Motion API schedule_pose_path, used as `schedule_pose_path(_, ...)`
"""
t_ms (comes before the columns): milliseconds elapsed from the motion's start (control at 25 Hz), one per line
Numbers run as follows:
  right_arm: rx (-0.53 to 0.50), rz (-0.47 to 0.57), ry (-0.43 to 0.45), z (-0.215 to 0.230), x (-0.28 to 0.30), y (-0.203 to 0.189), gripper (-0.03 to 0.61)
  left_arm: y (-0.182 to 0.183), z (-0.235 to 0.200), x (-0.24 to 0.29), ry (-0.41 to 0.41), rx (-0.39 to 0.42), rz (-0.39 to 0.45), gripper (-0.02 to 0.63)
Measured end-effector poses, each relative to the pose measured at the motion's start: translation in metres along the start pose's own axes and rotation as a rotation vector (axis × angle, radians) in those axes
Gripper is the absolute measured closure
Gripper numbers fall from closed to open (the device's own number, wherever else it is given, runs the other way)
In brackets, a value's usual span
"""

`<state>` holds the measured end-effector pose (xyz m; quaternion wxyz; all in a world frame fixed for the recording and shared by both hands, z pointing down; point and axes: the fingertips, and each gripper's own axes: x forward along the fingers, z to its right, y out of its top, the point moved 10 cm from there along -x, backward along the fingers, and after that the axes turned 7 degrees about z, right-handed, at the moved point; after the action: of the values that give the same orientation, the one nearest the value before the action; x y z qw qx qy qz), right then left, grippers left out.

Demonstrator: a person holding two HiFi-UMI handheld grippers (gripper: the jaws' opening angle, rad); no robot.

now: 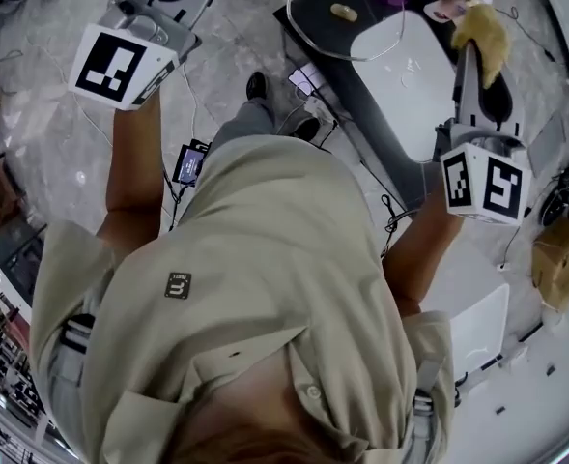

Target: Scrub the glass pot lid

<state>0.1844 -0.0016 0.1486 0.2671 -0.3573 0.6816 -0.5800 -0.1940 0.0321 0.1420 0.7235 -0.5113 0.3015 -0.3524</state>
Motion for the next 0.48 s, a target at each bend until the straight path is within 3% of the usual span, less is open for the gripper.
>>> schedule_pose_path(120, -0.007, 0.007, 0.01, -0.005, -0.002, 0.002, 0.532, -0.001, 0.001, -0.014, 0.004, 0.019, -0.048, 0.6)
schedule_pose_path(280, -0.004, 0.003, 0.017, -0.009, -0.003, -0.001, 0.532, 0.002, 0.004, -0.022, 0.022, 0.02, -0.017, 0.6)
schedule_pose_path(480, -0.005, -0.004, 0.026, -0.013, -0.005, -0.002, 0.532, -0.002, 0.005, -0.033, 0.041, 0.013, -0.052, 0.6)
